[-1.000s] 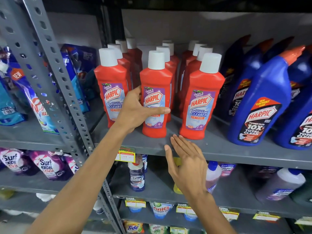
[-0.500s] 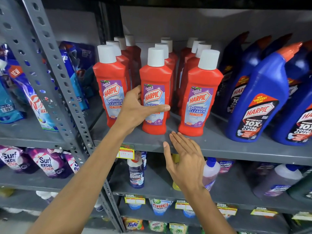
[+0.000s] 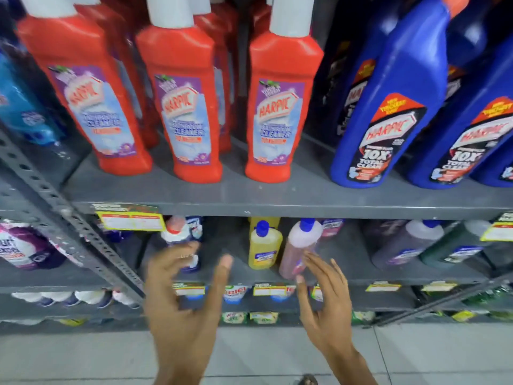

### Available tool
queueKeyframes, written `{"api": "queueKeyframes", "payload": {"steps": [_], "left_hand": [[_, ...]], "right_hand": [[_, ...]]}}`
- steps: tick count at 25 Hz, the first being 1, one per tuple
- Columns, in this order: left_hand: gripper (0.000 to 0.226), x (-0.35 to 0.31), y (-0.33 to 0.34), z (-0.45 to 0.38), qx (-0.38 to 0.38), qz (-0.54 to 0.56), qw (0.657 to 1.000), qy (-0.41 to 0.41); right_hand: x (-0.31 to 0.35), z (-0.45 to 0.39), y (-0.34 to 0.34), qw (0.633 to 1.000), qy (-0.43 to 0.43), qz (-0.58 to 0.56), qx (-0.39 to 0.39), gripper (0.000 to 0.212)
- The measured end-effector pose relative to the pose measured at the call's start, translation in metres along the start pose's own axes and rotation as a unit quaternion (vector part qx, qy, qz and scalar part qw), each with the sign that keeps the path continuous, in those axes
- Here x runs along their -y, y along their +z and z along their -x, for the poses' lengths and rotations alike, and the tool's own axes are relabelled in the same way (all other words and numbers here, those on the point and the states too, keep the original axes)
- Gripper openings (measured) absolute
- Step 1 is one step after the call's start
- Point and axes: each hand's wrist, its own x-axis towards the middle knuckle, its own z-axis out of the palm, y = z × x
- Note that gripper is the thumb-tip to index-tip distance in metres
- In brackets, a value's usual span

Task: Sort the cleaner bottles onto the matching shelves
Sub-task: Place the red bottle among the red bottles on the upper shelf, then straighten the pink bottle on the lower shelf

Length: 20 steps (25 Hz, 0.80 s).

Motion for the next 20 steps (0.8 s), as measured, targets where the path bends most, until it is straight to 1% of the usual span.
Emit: {"api": "queueKeyframes", "payload": {"steps": [2,3,5,7,8,10,11,12,14,17,19,20], "left_hand": [[0.046,0.025,0.037,0.041,0.098,-0.026,0.989,-0.104],[0.049,0.034,0.058,0.051,0.133,-0.038,0.981,-0.134],[0.05,0.045,0.103,0.063,0.185,-0.022,0.966,-0.177],[0.052,0.062,0.149,0.072,0.221,-0.002,0.951,-0.218],[0.054,0.068,0.169,0.074,0.221,0.001,0.946,-0.235],[0.058,0.089,0.196,0.079,0.182,-0.01,0.946,-0.27],[0.06,0.099,0.206,0.083,0.163,-0.026,0.947,-0.277],[0.056,0.105,0.213,0.085,0.157,-0.041,0.948,-0.274],[0.053,0.116,0.224,0.086,0.163,-0.081,0.946,-0.269],[0.065,0.122,0.239,0.082,0.155,-0.161,0.941,-0.255],[0.071,0.123,0.242,0.081,0.139,-0.156,0.938,-0.275],[0.071,0.126,0.241,0.081,0.144,-0.154,0.938,-0.276]], "right_hand": [[-0.05,0.014,-0.009,0.995,0.084,0.025,0.041,0.046],[-0.073,0.017,-0.01,0.992,0.107,0.034,0.062,0.052],[-0.114,0.013,-0.012,0.982,0.152,0.053,0.102,0.063],[-0.156,0.008,-0.014,0.972,0.18,0.073,0.131,0.068],[-0.176,0.007,-0.014,0.969,0.183,0.084,0.142,0.07],[-0.212,0.006,-0.011,0.966,0.167,0.105,0.169,0.071],[-0.229,0.006,-0.007,0.964,0.156,0.113,0.185,0.072],[-0.244,0.007,-0.004,0.96,0.149,0.121,0.203,0.071],[-0.271,0.014,0.001,0.952,0.145,0.138,0.233,0.069],[-0.298,0.024,0.0,0.961,0.106,0.16,0.199,0.067],[-0.306,0.033,-0.001,0.964,0.076,0.173,0.187,0.064],[-0.306,0.034,-0.001,0.964,0.069,0.178,0.185,0.063]]}}
